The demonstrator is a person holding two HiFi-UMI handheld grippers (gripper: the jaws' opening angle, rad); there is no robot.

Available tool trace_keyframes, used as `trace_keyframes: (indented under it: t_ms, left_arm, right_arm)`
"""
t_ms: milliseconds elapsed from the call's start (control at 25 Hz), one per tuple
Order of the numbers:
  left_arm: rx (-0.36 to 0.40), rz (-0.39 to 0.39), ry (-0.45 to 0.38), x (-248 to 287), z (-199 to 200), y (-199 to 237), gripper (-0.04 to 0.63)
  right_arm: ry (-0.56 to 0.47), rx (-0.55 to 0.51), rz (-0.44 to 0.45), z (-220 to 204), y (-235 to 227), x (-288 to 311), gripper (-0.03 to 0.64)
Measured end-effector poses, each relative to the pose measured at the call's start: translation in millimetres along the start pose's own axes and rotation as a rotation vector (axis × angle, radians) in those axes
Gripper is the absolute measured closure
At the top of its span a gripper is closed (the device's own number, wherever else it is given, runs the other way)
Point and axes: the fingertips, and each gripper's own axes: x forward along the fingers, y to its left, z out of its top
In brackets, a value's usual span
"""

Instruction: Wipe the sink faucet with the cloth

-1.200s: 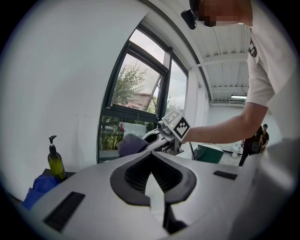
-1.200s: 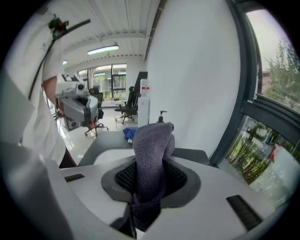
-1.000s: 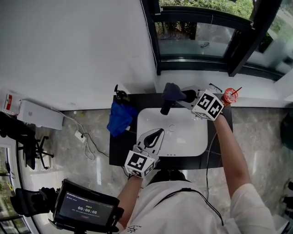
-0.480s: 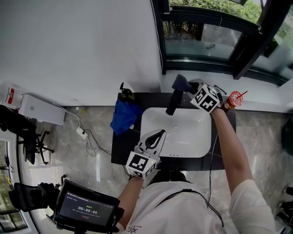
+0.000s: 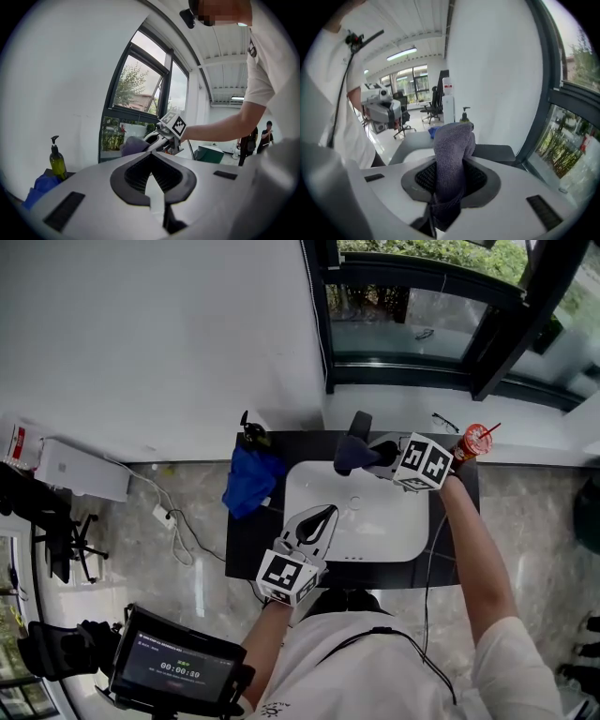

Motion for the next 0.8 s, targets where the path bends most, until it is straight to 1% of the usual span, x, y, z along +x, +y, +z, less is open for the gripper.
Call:
trace_keyframes:
  t_ms: [40, 120, 240, 320, 400, 480, 560, 640, 720, 800]
  left_arm:
    - [0.001, -0.001, 0.0, 0, 0, 0, 0.595]
    - [0.004, -0.001, -0.001, 0, 1, 0, 0.595]
    - [0.004, 0.005, -0.002, 1, 2, 1, 0.595]
    - [0.002, 0.01, 0.001, 0, 0, 2, 0.595]
    - [0.0, 0.014, 0.009, -2, -2, 3, 0.595]
    - [-0.001, 0.02, 0.013, -3, -4, 5, 0.595]
    - [-0.002, 0.026, 0.014, -3, -4, 6, 0.595]
    - [-0.002, 0.03, 0.015, -4, -4, 7, 0.595]
    - [-0.003, 0.033, 0.017, -5, -5, 8, 0.595]
    - [-0.004, 0.034, 0.017, -5, -5, 9, 0.595]
  right_arm:
    - [-0.042, 0.028, -0.005, 5, -3, -5, 0.512]
    - [-0.1, 0.058, -0.053, 14, -20, -17, 0.512]
    - [-0.123, 0.06, -0.185, 20, -56, -33, 0.512]
    - [-0.087, 0.036, -0.286, 19, -80, -38, 0.512]
    - [-0.014, -0.006, -0.386, 13, -100, -38, 0.512]
    - [0.068, -0.055, -0.442, 7, -111, -33, 0.512]
    - [0.144, -0.103, -0.457, -1, -115, -26, 0.512]
    - [0.193, -0.139, -0.438, -11, -109, -18, 0.512]
    - [0.193, -0.146, -0.385, -17, -94, -10, 0.512]
    - [0.164, -0.12, -0.301, -19, -73, -4, 0.512]
